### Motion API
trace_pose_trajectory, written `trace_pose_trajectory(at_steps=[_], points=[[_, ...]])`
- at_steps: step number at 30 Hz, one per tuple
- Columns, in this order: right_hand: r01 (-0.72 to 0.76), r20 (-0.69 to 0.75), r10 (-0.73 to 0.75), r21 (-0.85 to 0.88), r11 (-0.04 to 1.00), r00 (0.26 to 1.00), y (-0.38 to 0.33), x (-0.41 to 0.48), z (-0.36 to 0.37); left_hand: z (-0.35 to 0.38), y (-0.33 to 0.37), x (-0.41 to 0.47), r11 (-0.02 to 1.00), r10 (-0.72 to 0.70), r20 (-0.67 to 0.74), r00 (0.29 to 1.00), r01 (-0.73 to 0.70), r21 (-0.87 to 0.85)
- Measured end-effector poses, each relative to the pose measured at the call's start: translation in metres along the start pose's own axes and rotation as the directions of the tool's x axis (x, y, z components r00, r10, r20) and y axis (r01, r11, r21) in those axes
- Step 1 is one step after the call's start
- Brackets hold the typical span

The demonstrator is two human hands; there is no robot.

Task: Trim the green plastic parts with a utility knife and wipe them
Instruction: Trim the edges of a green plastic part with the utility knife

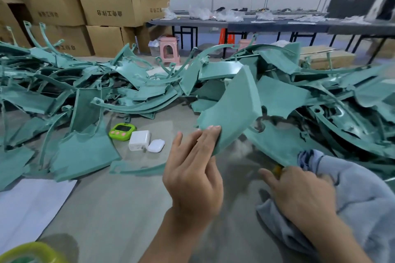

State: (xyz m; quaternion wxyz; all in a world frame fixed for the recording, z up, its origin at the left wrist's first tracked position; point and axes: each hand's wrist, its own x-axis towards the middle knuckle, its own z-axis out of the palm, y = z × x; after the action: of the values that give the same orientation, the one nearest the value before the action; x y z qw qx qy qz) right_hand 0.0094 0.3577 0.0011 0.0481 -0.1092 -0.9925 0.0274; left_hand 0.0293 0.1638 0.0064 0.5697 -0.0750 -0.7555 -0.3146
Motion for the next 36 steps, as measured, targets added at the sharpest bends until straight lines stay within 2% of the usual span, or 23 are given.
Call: trace_pose_trajectory(at_steps=[5, 8, 10, 12, 15, 18, 21, 23, 26, 29, 30, 32, 34, 36], points=[[-0.010, -0.003, 0.010, -0.039, 0.999, 1.000, 0.003, 0.001, 0.001, 0.000, 0.012, -0.008, 0.974, 0.223, 0.063, 0.973, -0.225, 0.028], [0.150, 0.033, -0.147, -0.173, 0.973, 0.989, 0.013, -0.004, 0.004, 0.011, 0.015, -0.018, 0.960, 0.278, 0.231, 0.933, -0.277, -0.034], [0.170, 0.040, -0.165, -0.161, 0.972, 0.985, 0.016, -0.005, 0.002, 0.018, 0.014, -0.022, 0.973, 0.225, 0.426, 0.876, -0.225, -0.051], [0.121, -0.024, -0.124, -0.094, 0.988, 0.992, 0.016, -0.003, 0.000, 0.021, 0.009, -0.021, 0.992, 0.108, 0.611, 0.784, -0.123, -0.017], [0.085, -0.058, -0.086, -0.020, 0.996, 0.995, 0.016, 0.000, 0.001, 0.021, -0.003, -0.018, 0.998, -0.039, 0.733, 0.679, -0.013, 0.066], [0.100, -0.041, -0.098, 0.048, 0.994, 0.994, 0.018, 0.000, 0.002, 0.021, -0.004, -0.019, 0.999, -0.042, 0.765, 0.642, 0.051, 0.012], [0.130, -0.028, -0.129, 0.043, 0.991, 0.991, 0.019, -0.001, -0.003, 0.021, 0.004, -0.020, 0.991, -0.006, 0.758, 0.652, 0.107, -0.084], [0.153, -0.024, -0.153, 0.013, 0.988, 0.988, 0.020, -0.002, -0.007, 0.021, 0.007, -0.019, 0.984, -0.033, 0.724, 0.689, 0.151, -0.099], [0.101, 0.020, -0.103, 0.087, 0.991, 0.994, 0.029, 0.001, -0.017, 0.019, 0.004, -0.017, 0.980, -0.080, 0.658, 0.749, 0.181, -0.087], [-0.070, 0.117, 0.066, 0.026, 0.997, 0.991, 0.054, 0.007, -0.031, 0.013, -0.005, -0.014, 0.993, -0.060, 0.587, 0.808, 0.106, -0.045], [-0.120, 0.144, 0.121, -0.013, 0.993, 0.982, 0.062, 0.007, -0.034, 0.012, -0.009, -0.014, 0.996, -0.060, 0.592, 0.804, 0.086, -0.016], [-0.123, 0.117, 0.135, -0.106, 0.987, 0.984, 0.072, 0.005, -0.032, 0.011, -0.016, -0.015, 0.991, -0.132, 0.661, 0.738, 0.110, 0.076], [-0.060, 0.094, 0.075, -0.154, 0.986, 0.993, 0.069, 0.001, -0.025, 0.013, -0.020, -0.017, 0.964, -0.266, 0.707, 0.655, 0.195, 0.182], [0.017, 0.029, -0.014, -0.097, 0.995, 0.999, 0.059, -0.003, -0.016, 0.016, -0.022, -0.019, 0.949, -0.314, 0.701, 0.640, 0.224, 0.220]])
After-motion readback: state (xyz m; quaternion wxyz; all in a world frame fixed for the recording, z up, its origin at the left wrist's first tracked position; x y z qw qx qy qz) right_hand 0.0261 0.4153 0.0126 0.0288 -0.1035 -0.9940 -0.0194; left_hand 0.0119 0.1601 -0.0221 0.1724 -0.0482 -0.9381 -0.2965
